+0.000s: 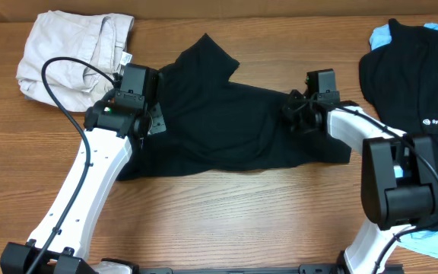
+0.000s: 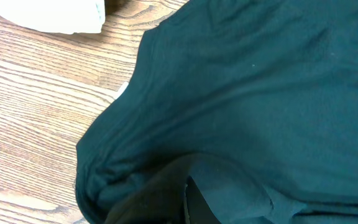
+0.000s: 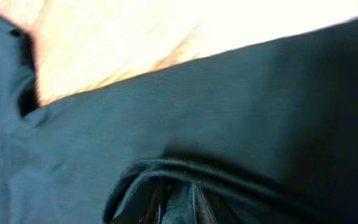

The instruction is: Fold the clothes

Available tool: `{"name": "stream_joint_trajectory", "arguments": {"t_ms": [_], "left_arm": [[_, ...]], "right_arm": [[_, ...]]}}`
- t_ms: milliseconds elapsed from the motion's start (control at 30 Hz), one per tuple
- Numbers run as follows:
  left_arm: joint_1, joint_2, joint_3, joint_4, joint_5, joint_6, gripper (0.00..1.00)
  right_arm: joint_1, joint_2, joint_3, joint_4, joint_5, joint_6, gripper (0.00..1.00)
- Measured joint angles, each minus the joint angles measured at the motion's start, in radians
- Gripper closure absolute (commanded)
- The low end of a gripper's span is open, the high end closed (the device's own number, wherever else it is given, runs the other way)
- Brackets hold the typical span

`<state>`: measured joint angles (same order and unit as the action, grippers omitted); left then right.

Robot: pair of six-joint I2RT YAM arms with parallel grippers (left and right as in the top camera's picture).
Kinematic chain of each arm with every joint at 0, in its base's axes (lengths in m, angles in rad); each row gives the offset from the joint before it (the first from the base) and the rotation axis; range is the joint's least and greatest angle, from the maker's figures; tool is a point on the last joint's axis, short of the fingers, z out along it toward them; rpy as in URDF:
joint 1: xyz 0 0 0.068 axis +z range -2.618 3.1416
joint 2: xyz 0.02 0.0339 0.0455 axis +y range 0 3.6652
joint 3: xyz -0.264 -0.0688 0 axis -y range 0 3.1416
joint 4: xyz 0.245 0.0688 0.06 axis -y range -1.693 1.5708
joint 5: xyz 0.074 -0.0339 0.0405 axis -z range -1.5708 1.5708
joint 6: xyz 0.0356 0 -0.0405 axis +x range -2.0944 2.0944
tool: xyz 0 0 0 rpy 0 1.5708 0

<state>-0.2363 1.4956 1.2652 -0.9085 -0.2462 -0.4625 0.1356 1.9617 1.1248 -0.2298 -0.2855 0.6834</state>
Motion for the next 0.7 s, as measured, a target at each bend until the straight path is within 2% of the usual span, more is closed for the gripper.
{"name": "stream_joint_trajectory", "arguments": {"t_ms": [233,533,700], "left_arm": [[0.000,0.000,0.000,0.000,0.000,0.000,0.96],[0.000,0.000,0.000,0.012,0.000,0.003,0.96],[0.000,0.000,0.000,0.012,0.000,0.003,0.96]], "right_arm": [[0.017,0.000,0.000,0.020,-0.016,-0.003,0.78],[0.017,0.000,0.000,-0.034,-0.023,-0.058,0.58],[0.018,0.000,0.015,-0.099,-0.029,-0.092,0.56]]}}
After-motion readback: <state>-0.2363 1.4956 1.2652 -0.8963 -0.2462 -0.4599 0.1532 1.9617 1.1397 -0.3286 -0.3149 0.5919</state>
